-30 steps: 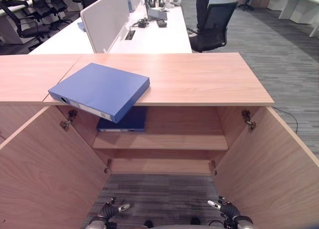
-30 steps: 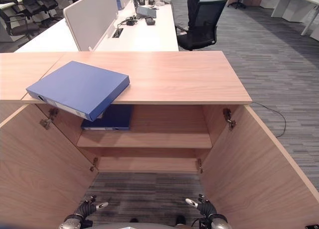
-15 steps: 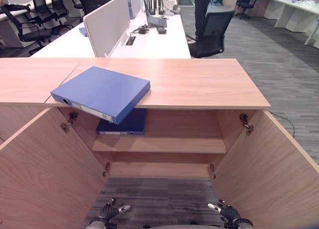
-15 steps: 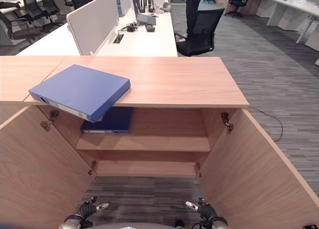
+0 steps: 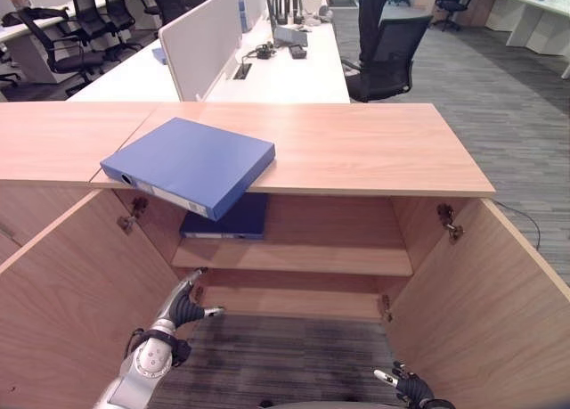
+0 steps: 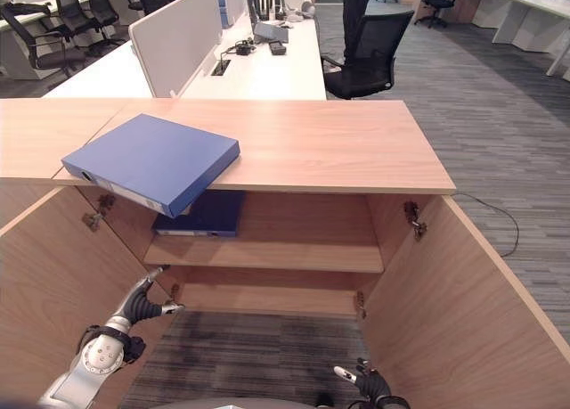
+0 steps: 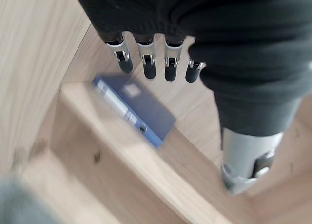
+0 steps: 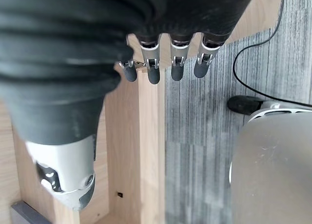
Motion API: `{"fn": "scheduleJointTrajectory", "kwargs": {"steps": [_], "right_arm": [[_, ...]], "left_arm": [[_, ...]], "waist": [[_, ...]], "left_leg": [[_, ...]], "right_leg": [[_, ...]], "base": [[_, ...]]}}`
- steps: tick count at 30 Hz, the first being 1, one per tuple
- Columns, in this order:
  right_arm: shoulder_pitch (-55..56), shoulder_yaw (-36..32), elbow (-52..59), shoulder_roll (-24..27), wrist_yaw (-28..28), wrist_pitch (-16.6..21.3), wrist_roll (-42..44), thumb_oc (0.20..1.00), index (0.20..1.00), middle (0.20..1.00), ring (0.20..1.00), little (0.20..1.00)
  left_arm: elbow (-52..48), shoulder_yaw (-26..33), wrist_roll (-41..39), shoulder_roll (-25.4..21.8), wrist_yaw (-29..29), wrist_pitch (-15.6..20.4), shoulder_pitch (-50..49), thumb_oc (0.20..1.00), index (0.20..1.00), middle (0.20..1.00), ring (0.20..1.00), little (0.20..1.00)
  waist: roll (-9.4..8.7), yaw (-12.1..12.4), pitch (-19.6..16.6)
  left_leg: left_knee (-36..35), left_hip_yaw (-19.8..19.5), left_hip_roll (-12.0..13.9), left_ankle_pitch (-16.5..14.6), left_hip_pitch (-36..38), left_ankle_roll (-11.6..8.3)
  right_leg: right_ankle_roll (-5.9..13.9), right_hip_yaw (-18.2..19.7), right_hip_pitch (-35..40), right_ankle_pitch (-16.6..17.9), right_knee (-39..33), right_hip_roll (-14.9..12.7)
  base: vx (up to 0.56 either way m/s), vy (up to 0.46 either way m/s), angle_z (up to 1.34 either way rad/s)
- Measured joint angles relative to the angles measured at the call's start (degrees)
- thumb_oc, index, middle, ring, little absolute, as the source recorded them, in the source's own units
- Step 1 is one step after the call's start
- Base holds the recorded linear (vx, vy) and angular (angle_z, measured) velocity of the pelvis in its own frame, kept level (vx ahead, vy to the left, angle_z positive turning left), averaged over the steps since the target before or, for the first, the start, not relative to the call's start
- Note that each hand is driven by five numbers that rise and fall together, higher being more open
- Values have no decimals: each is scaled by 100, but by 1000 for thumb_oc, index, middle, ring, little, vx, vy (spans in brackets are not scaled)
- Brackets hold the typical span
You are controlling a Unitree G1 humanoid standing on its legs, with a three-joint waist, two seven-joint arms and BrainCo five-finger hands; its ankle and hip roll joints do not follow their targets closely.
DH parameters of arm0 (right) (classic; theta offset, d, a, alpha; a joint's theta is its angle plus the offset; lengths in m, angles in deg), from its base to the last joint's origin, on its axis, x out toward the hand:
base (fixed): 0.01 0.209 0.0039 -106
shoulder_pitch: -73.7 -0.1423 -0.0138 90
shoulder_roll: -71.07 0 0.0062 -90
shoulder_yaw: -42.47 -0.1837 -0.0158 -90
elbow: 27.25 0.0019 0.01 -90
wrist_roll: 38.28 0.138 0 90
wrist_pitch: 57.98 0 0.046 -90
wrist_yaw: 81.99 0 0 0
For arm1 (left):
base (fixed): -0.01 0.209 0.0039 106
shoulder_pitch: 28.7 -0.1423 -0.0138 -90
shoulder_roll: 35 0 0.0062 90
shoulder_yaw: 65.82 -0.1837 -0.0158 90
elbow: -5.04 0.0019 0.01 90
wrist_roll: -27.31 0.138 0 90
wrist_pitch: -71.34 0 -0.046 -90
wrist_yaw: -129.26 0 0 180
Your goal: Put the empty folder in the office cabinet
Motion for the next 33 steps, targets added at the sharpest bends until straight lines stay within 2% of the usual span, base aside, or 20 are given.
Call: {"fn": "scheduleJointTrajectory", "kwargs": {"steps": [3,6,9,13,15,16,19,23,28,31,33], "right_arm": [[-19,4,2,-20,0,28,-4,1000,1000,1000,1000,1000],[-12,6,-2,-41,-9,29,-6,1000,1000,1000,1000,1000],[-4,15,-10,-58,-9,30,-6,1000,1000,1000,1000,1000],[15,44,-10,-64,-14,31,-6,1000,1000,1000,1000,1000],[17,49,-12,-61,-11,34,-7,1000,1000,1000,1000,1000],[28,53,-11,-64,-3,54,-9,1000,1000,1000,1000,1000],[53,65,-17,-69,7,138,-28,1000,1000,1000,1000,1000],[54,85,-43,-69,9,145,-29,1000,1000,1000,1000,1000],[54,86,-60,-66,6,156,-30,1000,1000,1000,1000,1000],[48,80,-75,-51,-21,198,-31,1000,1000,1000,1000,1000],[35,81,-85,-42,-33,236,-31,1000,1000,1000,1000,1000]], "left_arm": [[-61,81,649,2,-256,-27,13,1000,1000,1000,1000,1000],[-423,135,894,-14,-412,-31,10,1000,1000,1000,1000,1000],[-1015,148,1242,-325,-473,10,24,1000,1000,1000,1000,1000],[-1176,363,1537,-510,-613,113,110,1000,1000,1000,1000,1000],[-1383,381,1799,-838,-648,116,114,1000,1000,1000,1000,1000],[-1578,503,2102,-1181,-710,116,116,1000,1000,1000,1000,1000],[-1894,805,2546,-1485,-994,66,421,1000,1000,1000,1000,1000],[-2091,779,2869,-1607,-1221,85,1002,1000,1000,1000,1000,1000],[-1994,704,3079,-1994,-1352,40,1376,1000,1000,1000,1000,1000],[-1826,289,3102,-2021,-1381,-66,1879,1000,1000,1000,1000,1000],[-1301,-18,3117,-2035,-1463,-110,2219,1000,1000,1000,1000,1000]], "waist": [[-7,3,1],[-21,14,0],[-35,14,6],[-18,-7,5],[-20,-3,4],[-30,-2,5],[-13,3,6],[21,-58,3],[70,-150,-4],[134,-155,16],[194,-184,-17]], "left_leg": [[0,-5,0,0,7,-1],[0,-13,-1,0,10,-1],[0,-25,1,1,7,-3],[0,-28,0,1,15,-3],[0,-31,1,1,18,-3],[0,-32,2,1,22,-4],[0,-31,-2,4,33,-9],[1,-28,-1,16,40,-27],[1,-18,-3,18,54,-30],[0,-52,-7,32,18,-49],[1,-70,-1,36,3,-55]], "right_leg": [[-2,-10,10,-6,0,0],[-2,-19,18,-6,0,-3],[6,-30,20,-14,0,0],[18,-34,31,-22,0,-1],[17,-36,33,-23,-1,-3],[18,-38,40,-25,-1,-1],[20,-39,53,-25,-1,-5],[20,-37,57,-24,-1,-3],[22,-34,71,-21,0,-2],[29,-54,59,-15,3,-6],[25,-87,47,-19,2,-4]], "base": [[0,-7,1],[0,0,0],[0,0,0],[0,0,0],[0,0,0],[0,0,0],[0,0,0],[0,0,0],[-9,4,0],[-48,21,6],[21,13,4]]}}
